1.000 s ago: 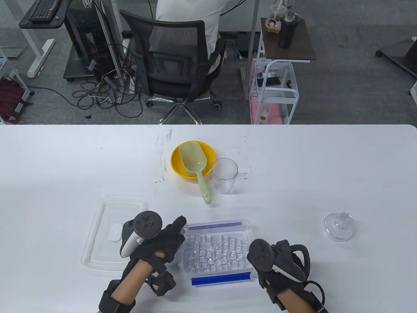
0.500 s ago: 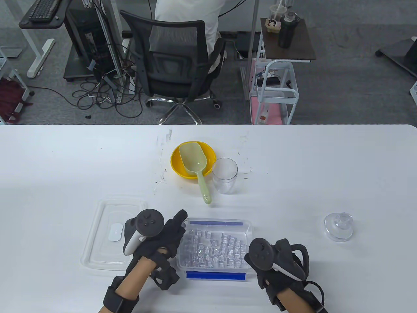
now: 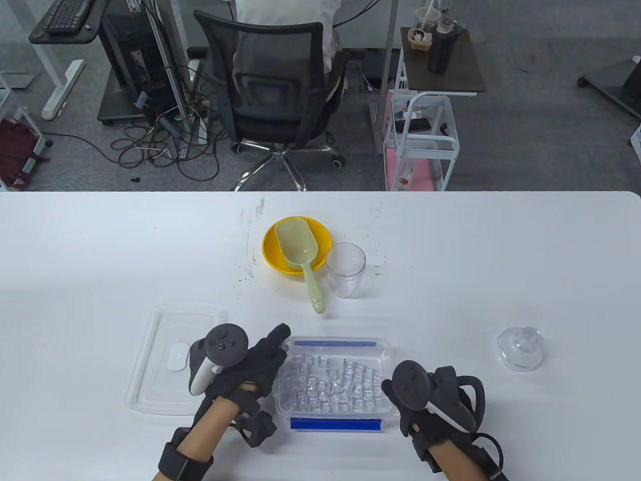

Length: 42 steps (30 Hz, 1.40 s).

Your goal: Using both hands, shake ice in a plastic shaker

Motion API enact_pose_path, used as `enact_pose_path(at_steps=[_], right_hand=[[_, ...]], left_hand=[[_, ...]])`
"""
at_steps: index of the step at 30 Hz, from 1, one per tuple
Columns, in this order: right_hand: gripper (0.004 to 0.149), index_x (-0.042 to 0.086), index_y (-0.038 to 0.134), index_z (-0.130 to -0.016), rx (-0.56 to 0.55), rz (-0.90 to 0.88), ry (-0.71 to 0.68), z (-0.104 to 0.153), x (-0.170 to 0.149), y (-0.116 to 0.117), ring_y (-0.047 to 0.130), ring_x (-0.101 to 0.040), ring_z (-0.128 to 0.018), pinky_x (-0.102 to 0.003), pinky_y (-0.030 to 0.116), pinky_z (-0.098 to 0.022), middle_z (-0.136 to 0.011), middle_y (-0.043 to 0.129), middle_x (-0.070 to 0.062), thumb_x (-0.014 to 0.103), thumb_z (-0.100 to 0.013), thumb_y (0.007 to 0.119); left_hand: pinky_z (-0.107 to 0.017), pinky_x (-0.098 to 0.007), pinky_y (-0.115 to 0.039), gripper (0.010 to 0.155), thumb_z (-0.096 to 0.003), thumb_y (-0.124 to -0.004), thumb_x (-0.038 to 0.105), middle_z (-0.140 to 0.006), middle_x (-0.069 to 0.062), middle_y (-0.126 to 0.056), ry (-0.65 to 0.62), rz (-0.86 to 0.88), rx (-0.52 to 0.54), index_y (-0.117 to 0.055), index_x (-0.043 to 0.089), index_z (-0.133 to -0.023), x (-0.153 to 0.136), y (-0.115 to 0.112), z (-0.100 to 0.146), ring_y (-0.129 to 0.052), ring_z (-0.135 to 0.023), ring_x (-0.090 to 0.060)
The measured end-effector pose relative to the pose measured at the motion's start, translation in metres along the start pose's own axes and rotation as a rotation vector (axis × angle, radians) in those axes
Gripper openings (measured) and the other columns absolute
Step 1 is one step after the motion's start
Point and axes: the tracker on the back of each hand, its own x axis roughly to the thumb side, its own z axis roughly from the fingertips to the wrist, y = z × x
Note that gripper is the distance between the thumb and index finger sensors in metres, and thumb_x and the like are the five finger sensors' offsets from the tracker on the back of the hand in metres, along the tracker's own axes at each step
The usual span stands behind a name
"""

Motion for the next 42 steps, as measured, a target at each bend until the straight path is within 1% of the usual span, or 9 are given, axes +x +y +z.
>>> enact_pose_path(at_steps=[3,6,8,12,19,22,26,31,42], right_hand=[[0.085,-0.001,0.086,-0.079,0.043,-0.03,-0.012,-0.003,-0.001,0.007,0.103,-0.032,-0.02,-0.033,0.087,-0.005,-0.046,0.101,-0.019,0.056,-0.017,0.087],[0.085,-0.002,0.085,-0.08,0.048,-0.028,-0.016,-0.004,0.0,0.008,0.103,-0.032,-0.021,-0.033,0.087,-0.006,-0.047,0.101,-0.019,0.054,-0.016,0.087],[0.085,-0.002,0.085,-0.08,0.045,-0.028,-0.018,-0.004,0.0,0.008,0.103,-0.032,-0.021,-0.033,0.087,-0.005,-0.046,0.101,-0.019,0.054,-0.016,0.087],[0.085,-0.002,0.085,-0.079,0.05,-0.035,-0.02,-0.004,0.0,0.008,0.103,-0.033,-0.021,-0.033,0.087,-0.006,-0.047,0.101,-0.019,0.055,-0.016,0.087],[0.086,-0.002,0.085,-0.079,0.066,-0.063,-0.017,-0.005,-0.004,0.009,0.103,-0.033,-0.022,-0.034,0.087,-0.006,-0.048,0.1,-0.02,0.056,-0.016,0.087],[0.087,-0.001,0.086,-0.079,0.089,-0.09,-0.002,-0.006,-0.008,0.007,0.103,-0.034,-0.022,-0.034,0.087,-0.007,-0.048,0.1,-0.02,0.057,-0.016,0.086],[0.09,-0.003,0.086,-0.079,0.125,-0.139,0.018,-0.008,-0.015,0.008,0.103,-0.036,-0.023,-0.035,0.088,-0.007,-0.049,0.1,-0.022,0.061,-0.015,0.085],[0.088,-0.003,0.086,-0.079,0.129,-0.139,0.011,-0.008,-0.014,0.008,0.103,-0.036,-0.023,-0.035,0.088,-0.007,-0.049,0.1,-0.022,0.058,-0.016,0.087],[0.087,-0.003,0.086,-0.078,0.137,-0.146,0.017,-0.009,-0.014,0.009,0.103,-0.036,-0.024,-0.035,0.088,-0.008,-0.049,0.1,-0.022,0.058,-0.016,0.087]], left_hand=[[-0.042,-0.042,-0.082,0.061,-0.0548,-0.06,0.027,-0.098,-0.03,-0.065,-0.002,-0.006,0.013,-0.046,0.009,-0.112,-0.001,-0.001,0.001,-0.091,-0.064,-0.042],[-0.041,-0.045,-0.082,0.062,-0.0541,-0.062,0.027,-0.097,-0.032,-0.067,0.013,-0.013,-0.013,-0.047,0.008,-0.111,0.003,0.004,0.0,-0.091,-0.065,-0.043],[-0.049,-0.049,-0.076,0.065,-0.0554,-0.064,0.029,-0.103,-0.033,-0.054,0.032,-0.027,-0.04,-0.041,0.007,-0.112,0.011,0.017,0.0,-0.078,-0.078,-0.049],[-0.05,-0.049,-0.076,0.065,-0.0548,-0.069,0.033,-0.102,-0.032,-0.059,0.034,-0.151,0.156,-0.049,0.006,-0.111,0.039,0.047,-0.011,-0.078,-0.079,-0.05],[-0.05,-0.05,-0.076,0.074,-0.0538,-0.072,0.039,-0.099,-0.032,-0.062,0.251,-0.453,0.132,-0.043,0.001,-0.11,0.088,0.049,-0.079,-0.079,-0.078,-0.051],[-0.052,-0.054,-0.073,0.085,-0.0512,-0.075,0.047,-0.102,-0.034,-0.057,0.38,-0.597,0.039,-0.037,-0.001,-0.11,0.096,0.037,-0.111,-0.074,-0.082,-0.055],[-0.057,-0.059,-0.068,0.1,-0.0472,-0.073,0.061,-0.105,-0.036,-0.05,0.572,-0.768,-0.114,-0.028,-0.004,-0.109,0.092,0.016,-0.141,-0.066,-0.088,-0.059],[-0.058,-0.061,-0.067,0.104,-0.045,-0.069,0.068,-0.104,-0.039,-0.052,0.617,-0.851,-0.117,-0.033,-0.006,-0.108,0.083,0.008,-0.158,-0.062,-0.089,-0.063],[-0.053,-0.059,-0.073,0.091,-0.0489,-0.075,0.053,-0.095,-0.035,-0.071,0.746,-0.902,-0.103,-0.037,-0.006,-0.107,0.063,0.026,-0.158,-0.076,-0.081,-0.062]])
